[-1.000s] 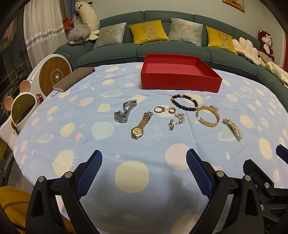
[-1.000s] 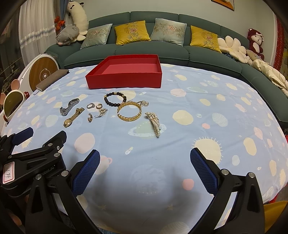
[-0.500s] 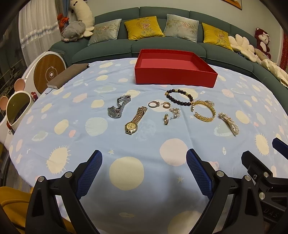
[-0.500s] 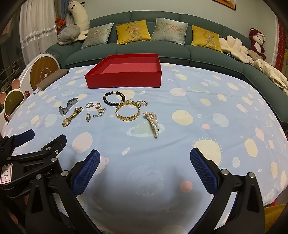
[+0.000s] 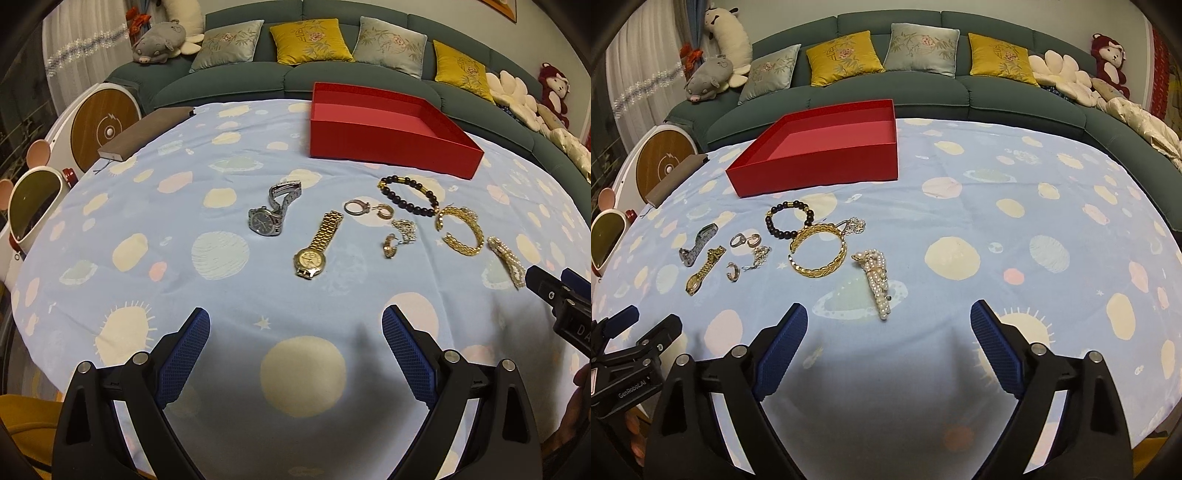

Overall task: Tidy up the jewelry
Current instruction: 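Grasp the white pearl necklace with the right tool while the left tool grasps the gold watch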

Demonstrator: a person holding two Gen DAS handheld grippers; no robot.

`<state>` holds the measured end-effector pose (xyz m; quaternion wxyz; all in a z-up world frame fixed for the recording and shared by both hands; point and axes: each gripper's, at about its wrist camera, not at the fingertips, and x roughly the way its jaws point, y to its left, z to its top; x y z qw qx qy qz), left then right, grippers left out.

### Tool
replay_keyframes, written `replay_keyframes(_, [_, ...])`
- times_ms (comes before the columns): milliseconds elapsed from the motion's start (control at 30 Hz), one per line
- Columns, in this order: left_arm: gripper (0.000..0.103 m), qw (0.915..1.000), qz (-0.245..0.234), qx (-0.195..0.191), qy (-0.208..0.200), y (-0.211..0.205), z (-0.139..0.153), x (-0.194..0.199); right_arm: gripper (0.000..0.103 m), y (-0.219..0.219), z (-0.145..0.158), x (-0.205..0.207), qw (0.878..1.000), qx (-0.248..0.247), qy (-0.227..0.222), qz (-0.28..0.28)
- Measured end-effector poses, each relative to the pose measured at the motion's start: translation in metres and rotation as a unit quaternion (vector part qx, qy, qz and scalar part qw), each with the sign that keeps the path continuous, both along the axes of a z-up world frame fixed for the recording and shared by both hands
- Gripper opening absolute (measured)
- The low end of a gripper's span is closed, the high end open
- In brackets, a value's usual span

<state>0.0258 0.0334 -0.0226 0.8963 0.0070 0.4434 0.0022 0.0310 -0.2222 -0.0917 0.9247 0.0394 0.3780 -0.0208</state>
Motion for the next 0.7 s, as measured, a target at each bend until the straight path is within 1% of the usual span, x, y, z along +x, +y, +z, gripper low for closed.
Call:
replay_keyframes(33, [0.092, 1.0, 0.005, -0.002, 0.003, 0.004, -0.001, 0.003, 0.084, 0.0, -0.002, 0.004, 1.0, -0.001, 0.003, -0.001])
replay_keyframes(100, [0.092, 0.9998, 0.012, -0.013, 0.008, 0.012, -0.004, 0.007, 0.078, 0.0, -0.008, 0.012, 1.0, 0.003, 0.012, 0.001])
replay_keyframes(167, [0.092, 0.9997, 0.017, -0.016, 0.008, 0.017, -0.006, 0.011, 0.074, -0.001, -0.013, 0.018, 1.0, 0.007, 0.019, 0.002])
replay_keyframes(200, [0.092, 0.9997, 0.018, -0.015, 0.008, 0.018, -0.007, 0.012, 0.074, -0.001, -0.015, 0.021, 1.0, 0.008, 0.021, 0.002])
replay_keyframes(333, [0.092, 0.9998, 0.008, -0.015, 0.008, 0.019, -0.009, 0.017, 0.069, 0.001, -0.019, 0.032, 1.0, 0.012, 0.027, 0.004])
replay_keyframes(433, [0.092, 0.9998, 0.004, -0.017, 0.009, 0.02, -0.01, 0.018, 0.063, 0.005, -0.022, 0.039, 0.999, 0.016, 0.03, 0.01])
replay_keyframes(500, [0.092, 0.9998, 0.001, -0.019, 0.01, 0.021, -0.011, 0.02, 0.059, 0.009, -0.024, 0.043, 0.999, 0.012, 0.032, 0.014])
replay_keyframes(567, [0.092, 0.9997, -0.001, -0.021, 0.01, 0.021, -0.011, 0.022, 0.057, 0.013, -0.024, 0.046, 0.999, 0.002, 0.03, 0.017])
replay_keyframes(633, [0.092, 0.9997, -0.001, -0.023, 0.01, 0.022, -0.011, 0.024, 0.052, 0.017, -0.025, 0.047, 0.999, -0.006, 0.03, 0.021])
replay_keyframes(700, [0.092, 0.9996, 0.001, -0.025, 0.009, 0.022, -0.012, 0.026, 0.044, 0.018, -0.025, 0.047, 0.999, -0.009, 0.027, 0.022])
